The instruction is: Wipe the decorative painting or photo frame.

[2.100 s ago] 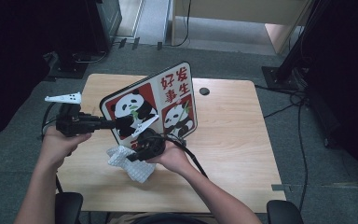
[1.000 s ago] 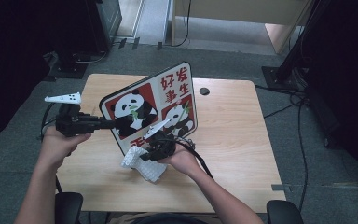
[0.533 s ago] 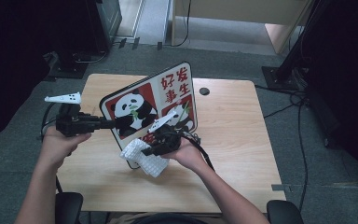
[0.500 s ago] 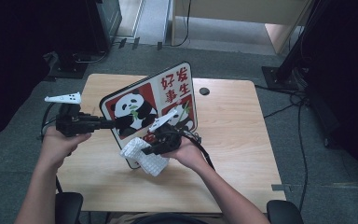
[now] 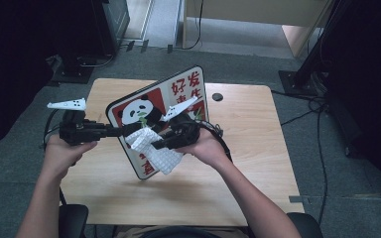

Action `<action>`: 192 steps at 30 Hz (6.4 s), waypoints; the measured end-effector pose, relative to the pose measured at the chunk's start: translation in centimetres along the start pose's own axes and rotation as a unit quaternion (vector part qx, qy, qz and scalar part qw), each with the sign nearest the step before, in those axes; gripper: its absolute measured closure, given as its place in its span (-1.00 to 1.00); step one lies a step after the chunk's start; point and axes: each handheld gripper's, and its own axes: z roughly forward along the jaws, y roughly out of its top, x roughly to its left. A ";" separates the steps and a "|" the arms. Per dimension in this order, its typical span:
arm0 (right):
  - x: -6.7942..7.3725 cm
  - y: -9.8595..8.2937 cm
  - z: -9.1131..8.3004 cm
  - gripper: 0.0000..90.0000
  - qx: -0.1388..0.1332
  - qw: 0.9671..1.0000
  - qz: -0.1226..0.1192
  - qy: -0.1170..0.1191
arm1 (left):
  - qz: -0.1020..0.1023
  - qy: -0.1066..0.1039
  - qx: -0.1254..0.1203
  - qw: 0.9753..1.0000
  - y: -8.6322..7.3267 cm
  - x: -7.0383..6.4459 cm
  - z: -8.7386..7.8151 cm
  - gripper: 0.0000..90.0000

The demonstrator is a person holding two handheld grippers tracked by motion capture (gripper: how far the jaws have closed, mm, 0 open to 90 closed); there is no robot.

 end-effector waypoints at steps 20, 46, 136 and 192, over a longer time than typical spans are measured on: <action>1.0 7.0 -4.7 0.75 -0.017 0.999 -0.015 -0.022 | 0.002 0.003 -0.002 1.000 0.0 -0.1 0.0 0.72; 1.4 17.9 -3.3 0.74 -0.011 0.996 -0.035 -0.087 | 0.011 0.004 -0.004 1.000 -0.1 0.0 0.0 0.73; -3.1 13.1 -3.4 0.69 -0.078 0.990 -0.012 -0.114 | 0.009 -0.002 0.000 1.000 -0.2 -0.1 0.0 0.73; -7.1 10.7 -7.0 0.67 -0.102 0.982 0.015 -0.159 | 0.008 -0.001 0.001 1.000 -0.2 -0.1 0.0 0.74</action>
